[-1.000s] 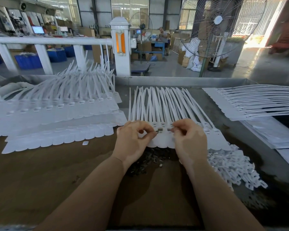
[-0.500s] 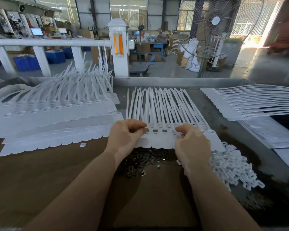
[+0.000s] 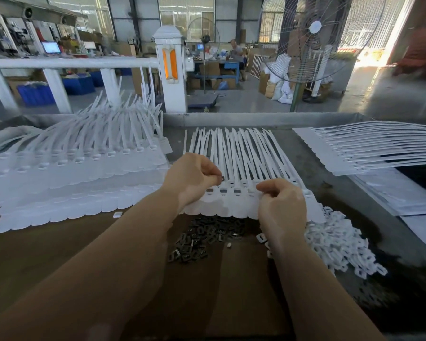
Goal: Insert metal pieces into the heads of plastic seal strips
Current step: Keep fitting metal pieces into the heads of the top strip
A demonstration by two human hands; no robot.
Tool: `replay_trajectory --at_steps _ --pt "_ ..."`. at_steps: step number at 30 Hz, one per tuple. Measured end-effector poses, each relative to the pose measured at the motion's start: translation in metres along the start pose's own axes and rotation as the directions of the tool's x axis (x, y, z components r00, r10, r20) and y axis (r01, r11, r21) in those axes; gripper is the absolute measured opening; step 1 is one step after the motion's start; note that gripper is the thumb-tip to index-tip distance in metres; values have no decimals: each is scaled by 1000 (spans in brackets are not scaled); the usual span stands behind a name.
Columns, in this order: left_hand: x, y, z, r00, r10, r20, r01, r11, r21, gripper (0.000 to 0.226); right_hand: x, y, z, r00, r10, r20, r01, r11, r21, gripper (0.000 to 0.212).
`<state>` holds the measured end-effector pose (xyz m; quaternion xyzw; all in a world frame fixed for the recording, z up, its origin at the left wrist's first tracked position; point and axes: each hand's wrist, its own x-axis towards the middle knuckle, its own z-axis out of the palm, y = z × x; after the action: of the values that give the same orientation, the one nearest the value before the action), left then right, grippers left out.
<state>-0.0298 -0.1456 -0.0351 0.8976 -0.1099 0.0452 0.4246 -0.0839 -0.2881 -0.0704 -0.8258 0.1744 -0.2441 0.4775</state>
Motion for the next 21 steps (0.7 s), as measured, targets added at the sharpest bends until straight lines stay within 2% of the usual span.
replay_trajectory --at_steps 5,11,18,21 --pt "7 14 15 990 -62 125 80 986 -145 5 3 2 0 999 19 -27 -18 999 36 28" --pt "14 21 34 985 -40 170 60 992 -111 2 6 5 1 997 7 -71 -1 996 87 28" --pt "24 23 43 974 -111 197 120 992 -36 11 8 4 -2 998 30 -60 -22 991 132 28" --pt "25 26 44 968 -135 210 140 990 -12 2 8 3 -2 998 31 -49 -25 991 130 27"
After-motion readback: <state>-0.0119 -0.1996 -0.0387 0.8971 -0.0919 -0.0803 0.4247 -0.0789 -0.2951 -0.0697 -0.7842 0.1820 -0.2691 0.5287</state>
